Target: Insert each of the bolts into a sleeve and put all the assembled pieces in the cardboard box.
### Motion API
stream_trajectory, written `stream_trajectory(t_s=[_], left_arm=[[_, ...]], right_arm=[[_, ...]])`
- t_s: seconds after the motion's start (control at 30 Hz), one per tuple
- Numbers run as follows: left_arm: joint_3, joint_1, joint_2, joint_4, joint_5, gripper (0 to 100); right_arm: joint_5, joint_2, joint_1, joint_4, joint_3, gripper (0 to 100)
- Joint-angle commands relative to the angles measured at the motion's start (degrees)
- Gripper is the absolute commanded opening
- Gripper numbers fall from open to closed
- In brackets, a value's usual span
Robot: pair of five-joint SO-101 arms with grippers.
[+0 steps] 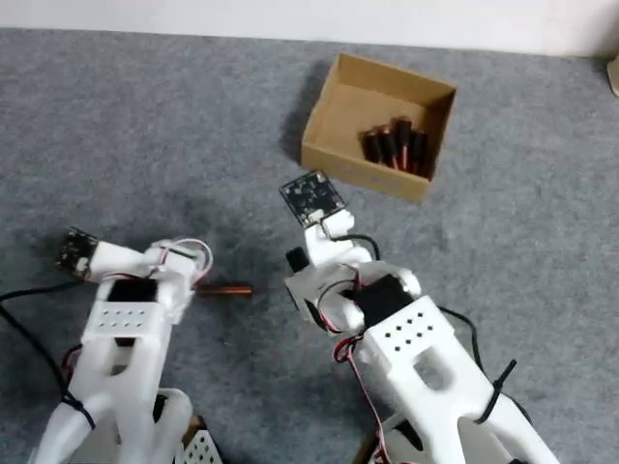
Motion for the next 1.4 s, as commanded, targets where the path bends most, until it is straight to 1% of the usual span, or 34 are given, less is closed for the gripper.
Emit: stream_trajectory(t_s=[0.0, 0.07, 0.13, 0.17, 0.3, 0.37, 0.47, 0.6, 0.73, 0.9, 1.27, 1.3, 1.37], left_arm=[[0.04, 7.16, -0.75, -1.05, 0.44, 25], [0.66, 10.51, -0.75, -1.41, 0.35, 25], [2.59, 13.67, -0.75, -4.04, 0.35, 25], [3.82, 14.20, -0.75, -6.24, 0.35, 25], [10.24, 13.93, -0.75, -17.14, 0.35, 25], [12.00, 12.70, -0.75, -19.69, 0.35, 25], [12.00, 9.63, -0.84, -18.99, 0.18, 25], [12.00, 6.99, -0.92, -14.24, -2.55, 25], [12.09, 6.81, -1.27, -9.41, -3.78, 25], [10.68, 6.90, -1.01, -5.45, -3.96, 25], [10.51, 6.55, -0.92, -5.10, -3.96, 25], [10.51, 6.55, -0.92, -5.10, -4.04, 24], [10.51, 6.55, -0.92, -5.19, -3.96, 20]], right_arm=[[0.88, -1.89, 1.19, 0.22, -0.13, 0.5], [0.88, -1.89, 1.19, 0.22, 0.13, 0.5], [0.88, -1.89, 1.27, 0.13, 1.36, 0.5], [0.88, -1.89, 1.27, 0.04, 1.89, 0.5], [0.88, -1.98, 1.27, -2.68, 4.53, 0.5], [0.88, -1.98, 1.27, -3.38, 5.14, 0.5], [0.88, -1.98, 1.27, -3.38, 5.32, 0.5], [0.88, -1.98, 1.27, -3.38, 5.49, 0.5], [0.88, -1.98, 1.27, -3.38, 5.49, 0.5], [0.88, -1.98, 1.27, -3.38, 5.49, 0.5], [0.79, -2.24, 1.27, -3.38, 5.58, 0.5], [0.79, -2.24, 1.27, -3.38, 5.58, 0.5], [0.79, -2.24, 1.27, -3.38, 5.58, 0.5]])
